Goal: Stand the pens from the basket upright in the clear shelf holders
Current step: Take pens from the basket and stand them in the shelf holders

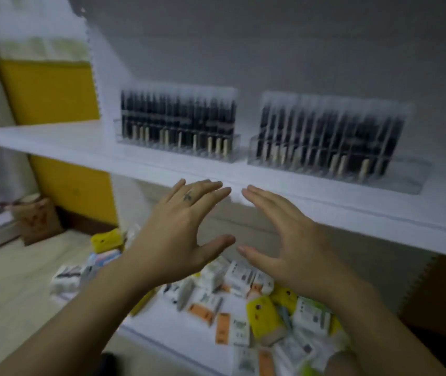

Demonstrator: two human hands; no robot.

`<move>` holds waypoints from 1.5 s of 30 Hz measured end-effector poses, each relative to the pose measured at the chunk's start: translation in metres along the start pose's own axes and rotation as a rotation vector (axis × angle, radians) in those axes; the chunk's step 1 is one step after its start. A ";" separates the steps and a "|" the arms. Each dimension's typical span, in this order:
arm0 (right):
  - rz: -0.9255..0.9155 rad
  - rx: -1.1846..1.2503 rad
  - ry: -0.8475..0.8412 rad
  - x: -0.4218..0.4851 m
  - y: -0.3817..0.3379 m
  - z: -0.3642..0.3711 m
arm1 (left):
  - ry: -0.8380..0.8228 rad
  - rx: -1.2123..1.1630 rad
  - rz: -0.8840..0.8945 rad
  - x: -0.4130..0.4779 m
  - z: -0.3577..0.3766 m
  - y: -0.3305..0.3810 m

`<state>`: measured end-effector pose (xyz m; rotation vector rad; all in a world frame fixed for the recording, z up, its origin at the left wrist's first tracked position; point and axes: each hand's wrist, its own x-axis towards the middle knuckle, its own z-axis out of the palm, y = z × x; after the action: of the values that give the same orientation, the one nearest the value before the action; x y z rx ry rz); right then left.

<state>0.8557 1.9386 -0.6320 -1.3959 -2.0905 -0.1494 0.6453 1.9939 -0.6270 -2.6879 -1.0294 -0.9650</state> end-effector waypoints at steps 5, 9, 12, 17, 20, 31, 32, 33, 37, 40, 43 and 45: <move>0.057 0.067 -0.174 -0.036 -0.005 0.086 | -0.100 -0.022 -0.154 -0.073 0.038 -0.024; 0.209 0.152 -0.385 -0.071 0.006 0.153 | -0.255 -0.099 -0.280 -0.121 0.088 -0.038; 0.315 0.171 -0.555 -0.094 0.018 0.199 | -0.423 -0.208 -0.427 -0.151 0.136 -0.044; 0.409 0.177 -0.758 -0.126 0.034 0.255 | -0.647 -0.354 -0.661 -0.205 0.217 -0.042; 0.449 0.171 -0.903 -0.149 0.037 0.284 | -0.731 -0.412 -0.815 -0.240 0.250 -0.037; 0.626 0.199 -1.376 -0.215 0.054 0.353 | -0.896 -0.648 -1.138 -0.320 0.323 -0.034; 0.652 0.199 -1.405 -0.217 0.057 0.360 | -0.883 -0.673 -1.169 -0.323 0.329 -0.034; 0.682 0.204 -1.422 -0.218 0.060 0.367 | -0.881 -0.687 -1.196 -0.326 0.334 -0.035; 0.828 0.272 -1.420 -0.213 0.056 0.406 | -0.886 -0.714 -1.301 -0.340 0.351 -0.042; 0.853 0.355 -1.433 -0.213 0.042 0.445 | -0.840 -0.742 -1.376 -0.349 0.364 -0.054; 0.851 0.367 -1.460 -0.222 0.034 0.471 | -0.814 -0.758 -1.408 -0.354 0.375 -0.063; 0.841 0.353 -1.473 -0.233 0.035 0.489 | -0.835 -0.763 -1.401 -0.357 0.385 -0.067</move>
<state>0.7376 1.9698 -1.1609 -2.2719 -1.9114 1.9747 0.6022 1.9627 -1.1537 -2.5479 -3.5518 -0.1101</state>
